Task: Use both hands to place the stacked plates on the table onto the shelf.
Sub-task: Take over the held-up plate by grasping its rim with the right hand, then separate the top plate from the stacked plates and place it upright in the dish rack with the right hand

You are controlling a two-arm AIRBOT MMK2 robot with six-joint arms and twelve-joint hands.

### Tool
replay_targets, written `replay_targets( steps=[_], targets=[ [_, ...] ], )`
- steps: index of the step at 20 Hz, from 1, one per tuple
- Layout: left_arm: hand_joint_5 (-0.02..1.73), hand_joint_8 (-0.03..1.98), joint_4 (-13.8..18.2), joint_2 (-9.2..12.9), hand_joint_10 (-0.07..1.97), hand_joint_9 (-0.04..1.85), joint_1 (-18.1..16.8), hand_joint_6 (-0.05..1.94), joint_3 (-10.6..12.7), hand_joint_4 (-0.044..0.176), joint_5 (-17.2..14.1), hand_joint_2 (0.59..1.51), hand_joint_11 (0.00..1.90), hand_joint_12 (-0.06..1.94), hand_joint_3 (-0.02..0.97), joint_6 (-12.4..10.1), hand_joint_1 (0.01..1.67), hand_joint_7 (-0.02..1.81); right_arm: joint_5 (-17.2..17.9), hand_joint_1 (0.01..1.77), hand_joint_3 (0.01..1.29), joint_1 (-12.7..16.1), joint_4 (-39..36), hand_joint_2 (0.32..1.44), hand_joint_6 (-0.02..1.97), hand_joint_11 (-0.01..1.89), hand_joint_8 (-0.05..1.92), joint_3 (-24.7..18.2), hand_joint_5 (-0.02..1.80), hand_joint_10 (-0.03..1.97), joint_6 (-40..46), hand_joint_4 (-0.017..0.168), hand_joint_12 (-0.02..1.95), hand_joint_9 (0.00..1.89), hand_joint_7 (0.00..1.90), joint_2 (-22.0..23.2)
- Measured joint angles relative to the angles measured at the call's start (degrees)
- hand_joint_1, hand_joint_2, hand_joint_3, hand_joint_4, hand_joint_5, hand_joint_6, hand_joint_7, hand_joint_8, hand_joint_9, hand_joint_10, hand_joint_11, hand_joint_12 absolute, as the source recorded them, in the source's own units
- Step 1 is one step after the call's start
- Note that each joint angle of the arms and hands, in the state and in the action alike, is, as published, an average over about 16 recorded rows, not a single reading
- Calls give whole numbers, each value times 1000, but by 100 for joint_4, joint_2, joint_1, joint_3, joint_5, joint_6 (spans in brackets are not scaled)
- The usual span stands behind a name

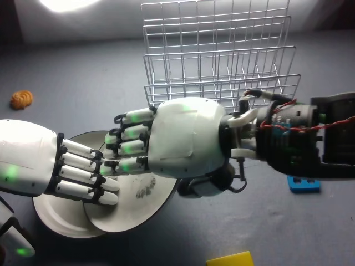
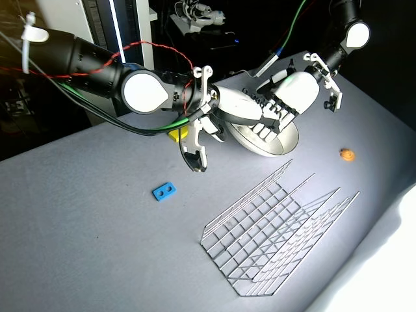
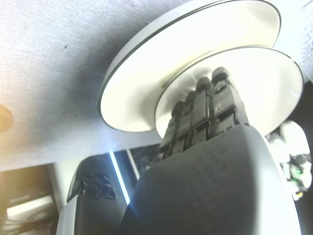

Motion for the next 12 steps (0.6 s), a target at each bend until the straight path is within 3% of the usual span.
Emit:
replay_targets(
  steps=[6, 12],
  targets=[
    [-9, -17, -7, -7, 3, 21, 0, -12, 0, -4, -1, 1130, 17, 8, 22, -12, 19, -10, 62, 1057, 16, -36, -8, 1053, 63, 299, 13, 308, 493, 59, -111, 1, 1015, 573, 554, -309],
    [-7, -17, -22, -12, 4, 21, -15, -13, 6, -5, -5, 1134, 17, 8, 22, -44, 19, -10, 195, 1073, 16, -36, -30, 1023, 284, 612, 159, 463, 701, 124, -157, -4, 1072, 913, 820, -429]
  ],
)
